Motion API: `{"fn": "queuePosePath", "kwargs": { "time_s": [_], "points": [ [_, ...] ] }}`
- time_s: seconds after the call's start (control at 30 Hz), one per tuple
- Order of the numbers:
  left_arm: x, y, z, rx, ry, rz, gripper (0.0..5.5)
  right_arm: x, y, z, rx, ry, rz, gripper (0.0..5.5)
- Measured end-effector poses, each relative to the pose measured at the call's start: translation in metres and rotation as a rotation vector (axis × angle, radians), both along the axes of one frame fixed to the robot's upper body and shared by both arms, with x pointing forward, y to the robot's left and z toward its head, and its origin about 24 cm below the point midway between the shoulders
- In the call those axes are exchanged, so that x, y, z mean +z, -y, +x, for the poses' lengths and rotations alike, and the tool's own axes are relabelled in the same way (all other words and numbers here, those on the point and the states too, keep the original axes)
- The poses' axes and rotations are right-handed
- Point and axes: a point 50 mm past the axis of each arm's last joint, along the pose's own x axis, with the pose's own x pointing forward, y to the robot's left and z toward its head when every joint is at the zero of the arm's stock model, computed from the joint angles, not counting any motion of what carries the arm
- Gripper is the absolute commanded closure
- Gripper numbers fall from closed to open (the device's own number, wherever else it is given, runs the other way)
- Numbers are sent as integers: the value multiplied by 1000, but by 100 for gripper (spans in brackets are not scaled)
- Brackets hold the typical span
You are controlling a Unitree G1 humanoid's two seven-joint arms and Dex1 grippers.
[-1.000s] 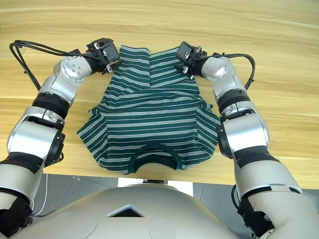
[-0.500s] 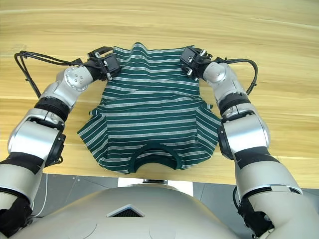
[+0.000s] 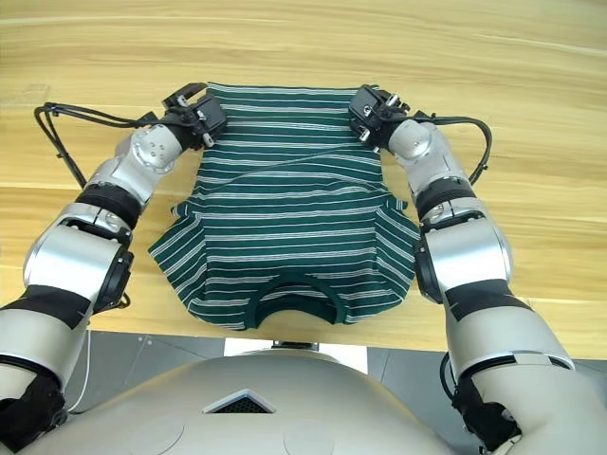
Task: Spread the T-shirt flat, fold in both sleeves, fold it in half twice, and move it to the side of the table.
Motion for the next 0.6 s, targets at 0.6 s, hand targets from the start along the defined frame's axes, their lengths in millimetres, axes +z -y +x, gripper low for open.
{"fn": "queuePosePath", "kwargs": {
  "time_s": [0.6],
  "points": [
    [20,-5,15,84,113,36,237,21,21,12,-181,211,-30,272]
  ]
}}
